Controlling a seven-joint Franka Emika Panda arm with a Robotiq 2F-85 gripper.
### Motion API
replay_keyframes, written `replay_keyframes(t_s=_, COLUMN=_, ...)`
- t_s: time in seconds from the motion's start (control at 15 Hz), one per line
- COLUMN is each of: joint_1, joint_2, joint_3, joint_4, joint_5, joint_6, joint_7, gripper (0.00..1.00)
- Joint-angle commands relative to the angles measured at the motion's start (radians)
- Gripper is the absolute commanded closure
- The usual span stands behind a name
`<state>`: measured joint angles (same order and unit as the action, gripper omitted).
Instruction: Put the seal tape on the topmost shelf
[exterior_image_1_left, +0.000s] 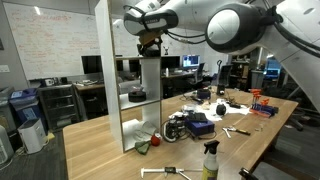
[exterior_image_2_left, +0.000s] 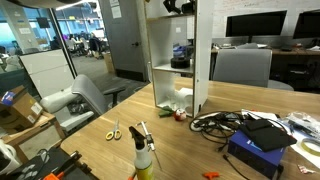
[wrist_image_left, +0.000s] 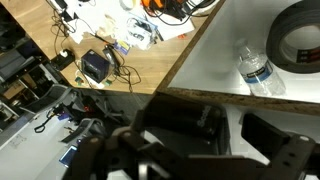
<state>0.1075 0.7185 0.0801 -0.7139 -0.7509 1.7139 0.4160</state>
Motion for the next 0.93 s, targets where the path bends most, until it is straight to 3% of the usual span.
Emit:
replay_keyframes(t_s=0.0, joint_1=-0.001, joint_2=-0.041, joint_3=0.023, joint_4=-0.024, joint_5=0.047, joint_6=-0.061, joint_7=0.016, gripper=0.0)
replay_keyframes(t_s=0.47, joint_1=0.001, joint_2=-0.135, joint_3=0.052, joint_4=-0.032, joint_5=0.102, joint_6=-0.236, joint_7=0.003, gripper=0.0)
replay_keyframes(t_s=0.6, joint_1=-0.008, joint_2=-0.185, joint_3=0.076, joint_4=-0.064, joint_5=0.148, joint_6=-0.287, joint_7=-0.003, gripper=0.0)
replay_keyframes(t_s=0.87, joint_1=-0.063, joint_2=-0.337, joint_3=0.151, joint_4=-0.183, joint_5=0.344, joint_6=-0.318, joint_7=0.008, gripper=0.0)
